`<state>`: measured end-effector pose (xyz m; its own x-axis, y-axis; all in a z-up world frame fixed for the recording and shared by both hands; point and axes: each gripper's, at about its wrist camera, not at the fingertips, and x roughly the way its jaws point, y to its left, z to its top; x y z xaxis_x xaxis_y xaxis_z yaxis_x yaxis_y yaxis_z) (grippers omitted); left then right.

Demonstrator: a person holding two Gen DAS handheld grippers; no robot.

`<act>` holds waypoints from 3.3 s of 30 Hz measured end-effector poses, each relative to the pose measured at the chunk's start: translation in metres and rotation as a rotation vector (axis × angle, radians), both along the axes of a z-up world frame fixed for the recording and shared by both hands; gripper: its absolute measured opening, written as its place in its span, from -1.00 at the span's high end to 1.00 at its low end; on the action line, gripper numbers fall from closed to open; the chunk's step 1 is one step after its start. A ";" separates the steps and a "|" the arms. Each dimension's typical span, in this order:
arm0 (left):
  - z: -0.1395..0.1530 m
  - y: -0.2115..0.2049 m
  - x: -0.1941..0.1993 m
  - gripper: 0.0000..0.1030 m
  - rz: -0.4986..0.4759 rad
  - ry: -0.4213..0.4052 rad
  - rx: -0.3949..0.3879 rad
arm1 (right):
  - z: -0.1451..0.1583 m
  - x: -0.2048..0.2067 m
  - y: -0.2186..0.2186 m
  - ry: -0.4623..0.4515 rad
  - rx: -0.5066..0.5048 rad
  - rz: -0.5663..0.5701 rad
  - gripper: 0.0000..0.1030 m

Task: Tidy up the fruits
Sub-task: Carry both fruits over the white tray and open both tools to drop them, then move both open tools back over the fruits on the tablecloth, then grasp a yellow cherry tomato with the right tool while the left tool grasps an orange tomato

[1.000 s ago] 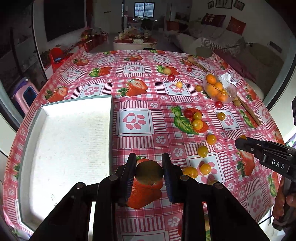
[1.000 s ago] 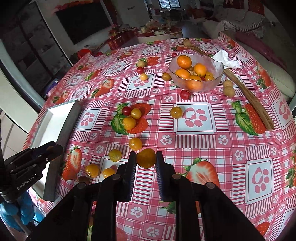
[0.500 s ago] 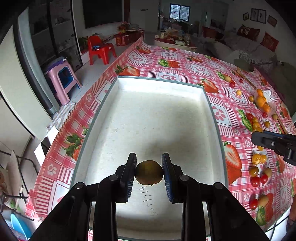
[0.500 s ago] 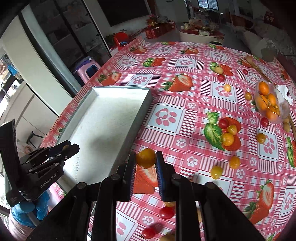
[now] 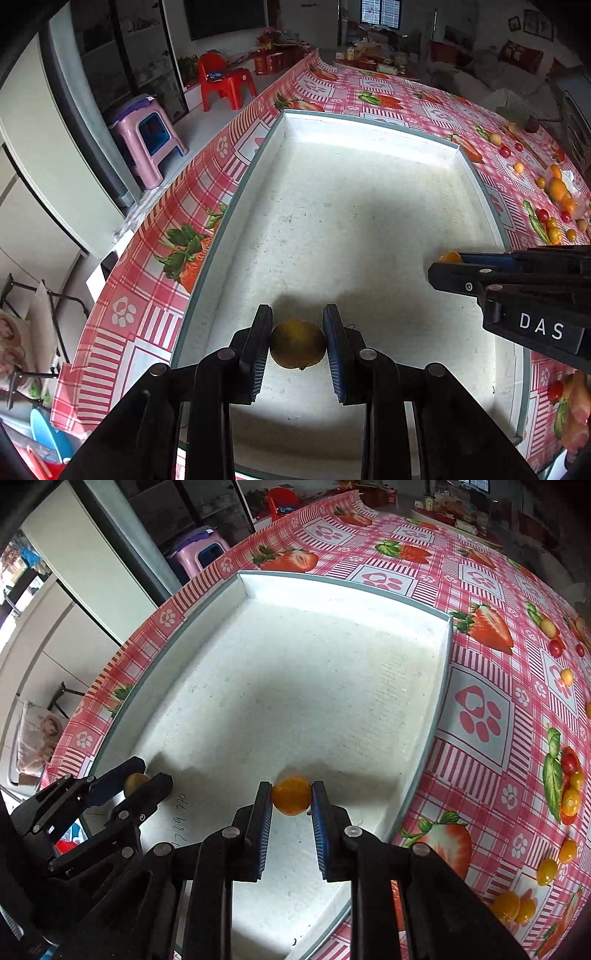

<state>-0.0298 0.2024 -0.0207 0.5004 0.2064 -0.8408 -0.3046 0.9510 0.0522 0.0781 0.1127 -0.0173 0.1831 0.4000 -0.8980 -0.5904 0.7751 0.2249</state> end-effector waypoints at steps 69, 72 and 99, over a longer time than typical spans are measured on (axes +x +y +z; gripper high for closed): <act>-0.005 -0.239 0.081 0.19 -0.515 0.073 -0.011 | -0.012 0.044 -0.251 -0.166 -0.035 -0.302 0.59; -0.005 -0.243 0.078 0.49 -0.533 0.058 -0.020 | -0.012 0.043 -0.262 -0.140 0.007 -0.341 0.59; 0.039 -0.178 0.029 0.49 -0.390 -0.080 -0.074 | 0.010 -0.007 -0.293 -0.073 0.137 -0.419 0.58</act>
